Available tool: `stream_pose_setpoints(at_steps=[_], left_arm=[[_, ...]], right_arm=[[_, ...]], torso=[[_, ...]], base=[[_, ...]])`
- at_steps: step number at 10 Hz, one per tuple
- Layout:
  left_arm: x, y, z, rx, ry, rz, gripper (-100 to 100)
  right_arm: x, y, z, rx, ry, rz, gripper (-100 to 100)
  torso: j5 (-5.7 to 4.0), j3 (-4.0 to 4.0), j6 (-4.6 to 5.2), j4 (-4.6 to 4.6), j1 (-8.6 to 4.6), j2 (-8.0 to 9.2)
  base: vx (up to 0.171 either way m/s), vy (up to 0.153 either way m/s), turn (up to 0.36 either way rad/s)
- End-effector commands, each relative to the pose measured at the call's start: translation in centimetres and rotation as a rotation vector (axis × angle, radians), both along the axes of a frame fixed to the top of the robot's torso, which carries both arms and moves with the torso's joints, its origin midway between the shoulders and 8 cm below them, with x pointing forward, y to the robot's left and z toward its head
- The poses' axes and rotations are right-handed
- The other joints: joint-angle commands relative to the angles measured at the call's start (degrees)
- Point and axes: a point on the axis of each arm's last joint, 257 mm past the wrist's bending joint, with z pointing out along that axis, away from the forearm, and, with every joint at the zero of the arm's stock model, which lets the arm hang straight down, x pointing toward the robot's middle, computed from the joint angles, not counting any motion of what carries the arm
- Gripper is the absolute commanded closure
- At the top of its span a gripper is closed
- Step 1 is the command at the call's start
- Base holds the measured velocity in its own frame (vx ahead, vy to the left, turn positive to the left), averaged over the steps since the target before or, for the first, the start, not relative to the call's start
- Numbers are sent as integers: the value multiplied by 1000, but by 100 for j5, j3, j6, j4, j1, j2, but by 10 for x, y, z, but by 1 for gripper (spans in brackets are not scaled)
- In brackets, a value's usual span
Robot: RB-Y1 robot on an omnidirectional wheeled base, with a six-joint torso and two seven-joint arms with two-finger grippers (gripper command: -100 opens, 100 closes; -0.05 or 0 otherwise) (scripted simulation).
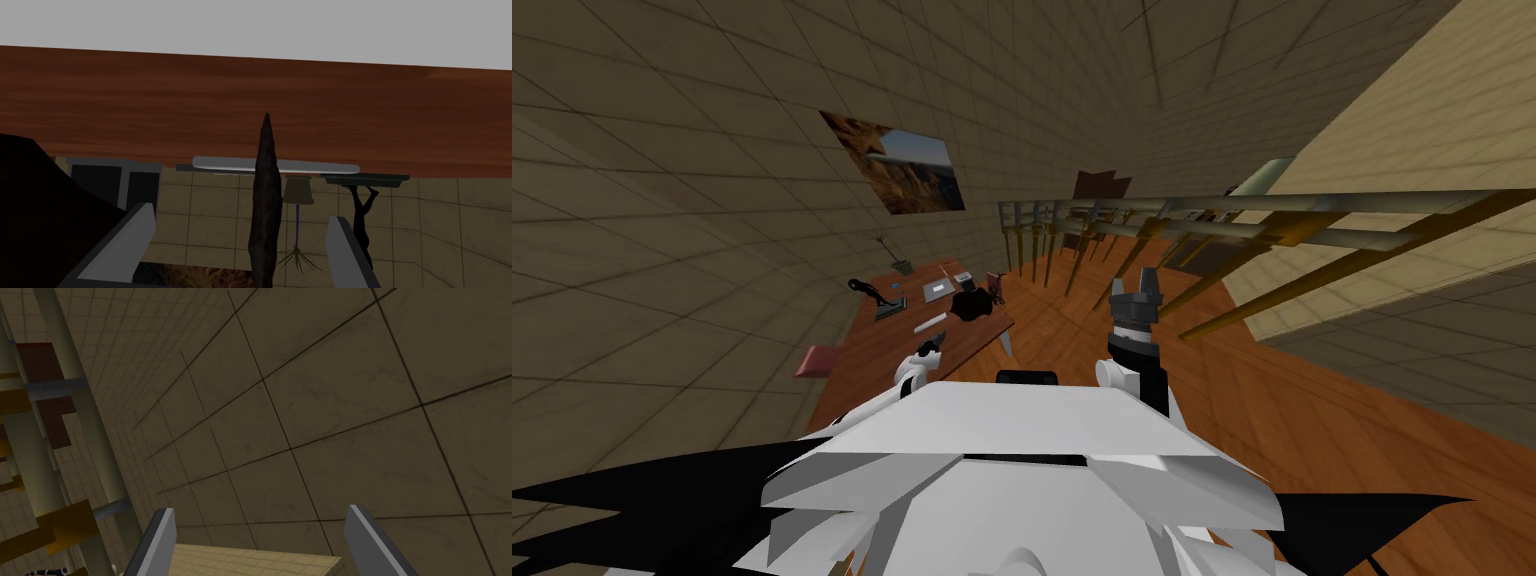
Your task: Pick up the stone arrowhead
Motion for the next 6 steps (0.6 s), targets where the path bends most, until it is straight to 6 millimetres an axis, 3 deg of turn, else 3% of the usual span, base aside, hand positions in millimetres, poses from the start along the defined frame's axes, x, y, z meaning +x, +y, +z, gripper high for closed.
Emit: stream_pose_setpoints(at_steps=[1, 4, 6], left_arm=[[-3, 4, -1, -2, -5, 11, -100], [-37, 28, -5, 6, 11, 83, -100], [-43, 35, -4, -1, 1, 114, -100]], right_arm=[[0, 0, 0, 0, 0, 0, 0], [0, 0, 0, 0, 0, 0, 0], [0, 0, 0, 0, 0, 0, 0]], torso=[[0, 0, 0, 0, 0, 0], [0, 3, 2, 1, 1, 5], [0, 7, 1, 3, 2, 11]], base=[[-3, -1, 18], [-51, 14, -298], [-43, 10, -103]])
